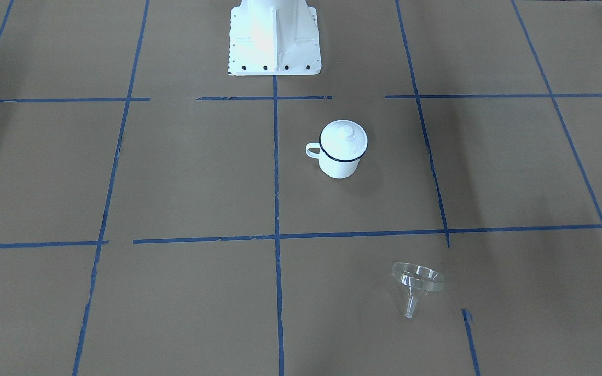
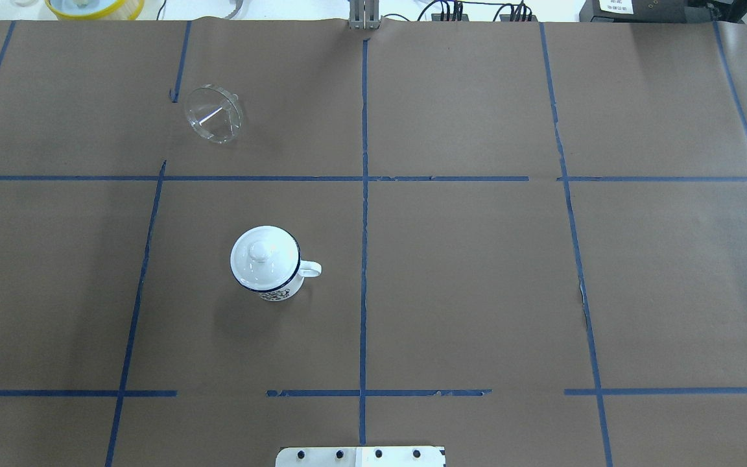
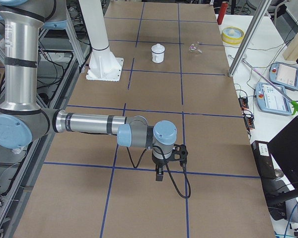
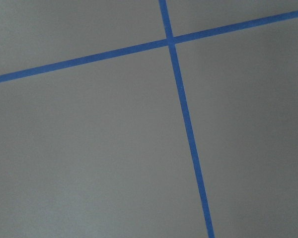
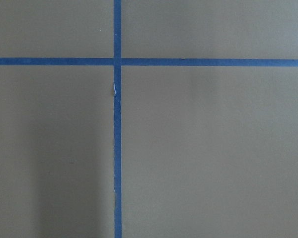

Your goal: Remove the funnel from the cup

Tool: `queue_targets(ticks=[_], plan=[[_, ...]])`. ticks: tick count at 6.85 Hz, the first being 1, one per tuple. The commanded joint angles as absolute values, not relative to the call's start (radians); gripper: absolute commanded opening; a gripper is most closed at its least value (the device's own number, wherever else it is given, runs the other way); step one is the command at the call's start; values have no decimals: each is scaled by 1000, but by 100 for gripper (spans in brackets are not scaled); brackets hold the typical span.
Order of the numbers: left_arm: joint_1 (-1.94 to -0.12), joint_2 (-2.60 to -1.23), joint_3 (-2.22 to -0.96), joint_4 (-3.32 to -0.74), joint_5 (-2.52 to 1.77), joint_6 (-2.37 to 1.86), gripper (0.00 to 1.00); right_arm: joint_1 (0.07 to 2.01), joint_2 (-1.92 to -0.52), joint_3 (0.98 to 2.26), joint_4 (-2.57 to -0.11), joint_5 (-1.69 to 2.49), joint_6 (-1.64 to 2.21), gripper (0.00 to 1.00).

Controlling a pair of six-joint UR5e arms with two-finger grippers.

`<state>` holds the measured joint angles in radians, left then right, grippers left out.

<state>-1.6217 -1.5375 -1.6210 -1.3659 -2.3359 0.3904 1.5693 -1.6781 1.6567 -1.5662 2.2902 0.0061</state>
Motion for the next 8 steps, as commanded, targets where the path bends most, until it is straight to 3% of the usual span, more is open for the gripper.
queue_targets(ticks=[1, 8], plan=[[-1621, -1551, -1628, -1370, -2234, 393, 100, 1569, -1678, 1657, -1566, 2290, 6, 100], [-1618, -1572, -1658, -1373, -2235, 218, 100, 1569, -1678, 1657, -1566, 2290, 6, 100]])
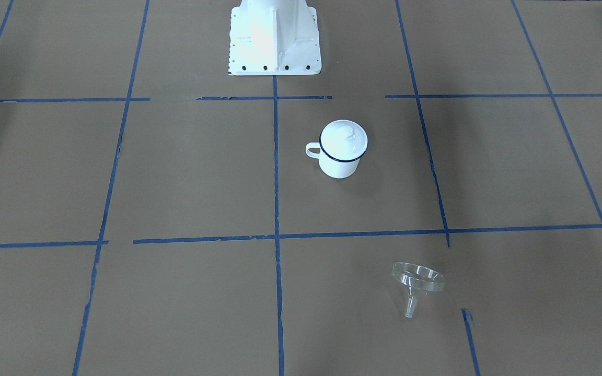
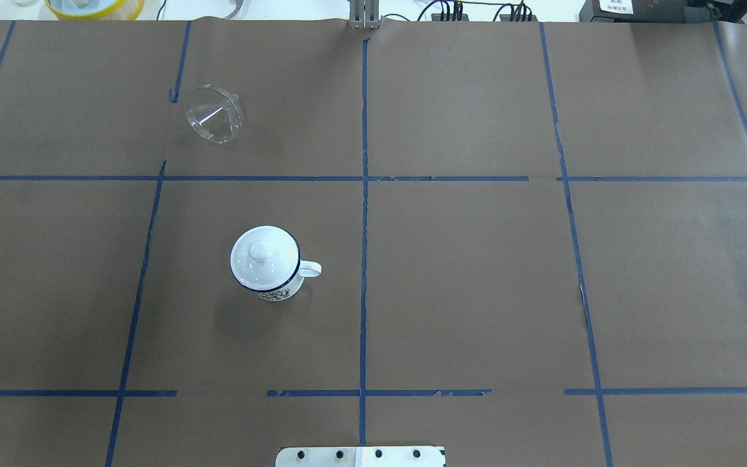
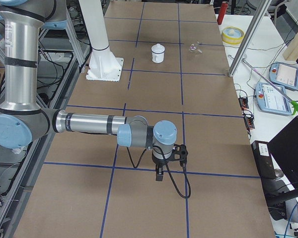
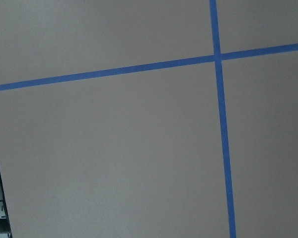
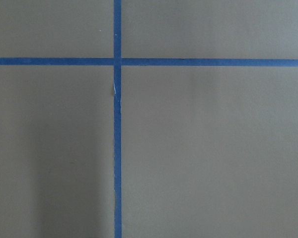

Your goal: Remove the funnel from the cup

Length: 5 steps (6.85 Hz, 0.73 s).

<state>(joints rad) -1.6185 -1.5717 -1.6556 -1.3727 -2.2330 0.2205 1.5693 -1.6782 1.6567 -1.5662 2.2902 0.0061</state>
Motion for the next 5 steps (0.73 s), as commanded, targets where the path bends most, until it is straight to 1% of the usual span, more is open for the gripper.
queue_targets(ticks=[1, 5], plan=[[-1618, -1572, -1660, -1373, -2235, 218, 100, 1569, -1678, 1657, -1566, 2290, 6, 100], [-1618, -1572, -1680, -1373, -2235, 218, 100, 1569, -1678, 1657, -1566, 2290, 6, 100]])
